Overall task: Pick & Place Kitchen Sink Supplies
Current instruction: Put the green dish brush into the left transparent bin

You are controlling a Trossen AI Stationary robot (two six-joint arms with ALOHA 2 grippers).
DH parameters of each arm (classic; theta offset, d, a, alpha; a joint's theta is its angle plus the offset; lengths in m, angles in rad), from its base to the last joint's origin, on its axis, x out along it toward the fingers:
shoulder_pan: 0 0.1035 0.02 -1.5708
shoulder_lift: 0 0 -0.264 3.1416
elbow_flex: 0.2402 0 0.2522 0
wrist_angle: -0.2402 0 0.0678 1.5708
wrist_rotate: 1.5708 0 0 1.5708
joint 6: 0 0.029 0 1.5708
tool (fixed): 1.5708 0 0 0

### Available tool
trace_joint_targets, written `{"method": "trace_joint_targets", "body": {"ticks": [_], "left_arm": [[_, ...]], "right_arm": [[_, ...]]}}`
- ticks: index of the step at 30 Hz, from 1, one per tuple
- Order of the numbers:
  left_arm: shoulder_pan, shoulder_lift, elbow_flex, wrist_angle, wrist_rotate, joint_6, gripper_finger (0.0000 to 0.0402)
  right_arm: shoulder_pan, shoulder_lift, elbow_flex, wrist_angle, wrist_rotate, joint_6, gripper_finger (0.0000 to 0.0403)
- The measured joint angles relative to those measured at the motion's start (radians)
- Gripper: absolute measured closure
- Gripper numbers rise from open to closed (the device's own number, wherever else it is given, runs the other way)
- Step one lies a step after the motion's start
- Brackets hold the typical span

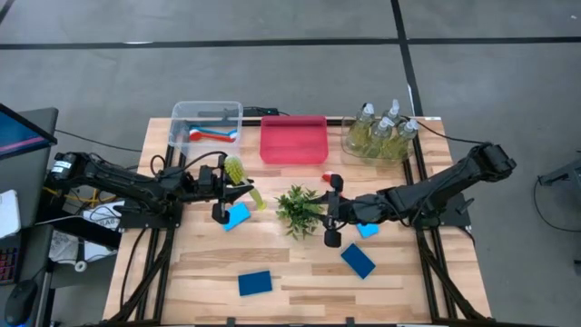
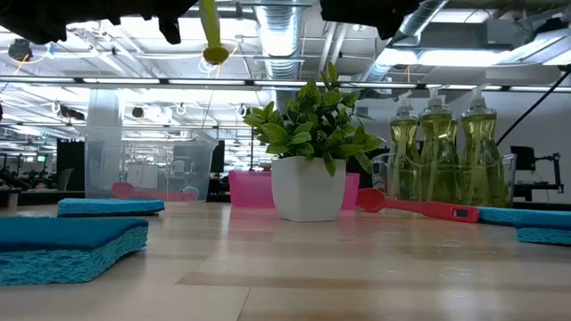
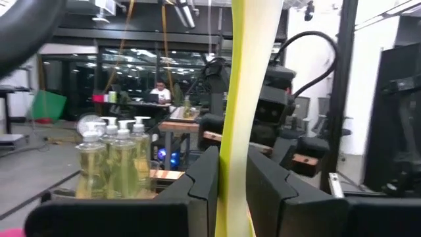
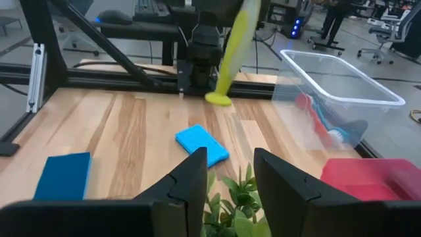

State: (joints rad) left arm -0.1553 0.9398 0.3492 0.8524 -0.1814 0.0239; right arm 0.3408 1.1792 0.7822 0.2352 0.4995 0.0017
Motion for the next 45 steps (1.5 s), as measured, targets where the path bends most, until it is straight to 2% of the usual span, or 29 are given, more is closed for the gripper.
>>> {"method": "trace_joint_targets", "body": {"ticks": [8, 11, 19, 23, 30, 33, 40, 45], "left_arm": [[0.001, -0.004, 0.013, -0.002, -0.192, 0.155, 0.0344], [0.001, -0.004, 0.048, -0.026, -0.219, 0.205, 0.0347], [0.029, -0.004, 0.275, -0.395, -0.219, 0.235, 0.0346], [0.084, -0.004, 0.374, -0.535, -0.285, 0.289, 0.0346], [0.244, -0.004, 0.445, -0.649, -0.596, 0.498, 0.0347], [0.341, -0.004, 0.445, -0.681, -0.686, 0.574, 0.0347], [0.595, -0.001, 0.442, -0.846, -0.692, 0.58, 0.0347], [0.718, -0.001, 0.394, -0.883, -0.635, 0.574, 0.0347]], "right_arm": [[-0.001, -0.057, 0.0, -0.067, 0.0, 0.039, 0.0285], [-0.001, -0.068, 0.0, -0.084, 0.0, 0.052, 0.0285], [0.0, -0.068, 0.0, -0.088, 0.0, 0.052, 0.0285], [0.0, -0.068, 0.0, -0.1, 0.0, 0.052, 0.0285], [0.0, -0.067, 0.0, -0.112, -0.001, 0.052, 0.0285], [0.0, -0.067, 0.0, -0.113, -0.001, 0.052, 0.0285], [-0.002, -0.067, 0.0, -0.114, -0.001, 0.052, 0.0285], [-0.002, -0.067, 0.0, -0.115, -0.001, 0.052, 0.0285]]}}
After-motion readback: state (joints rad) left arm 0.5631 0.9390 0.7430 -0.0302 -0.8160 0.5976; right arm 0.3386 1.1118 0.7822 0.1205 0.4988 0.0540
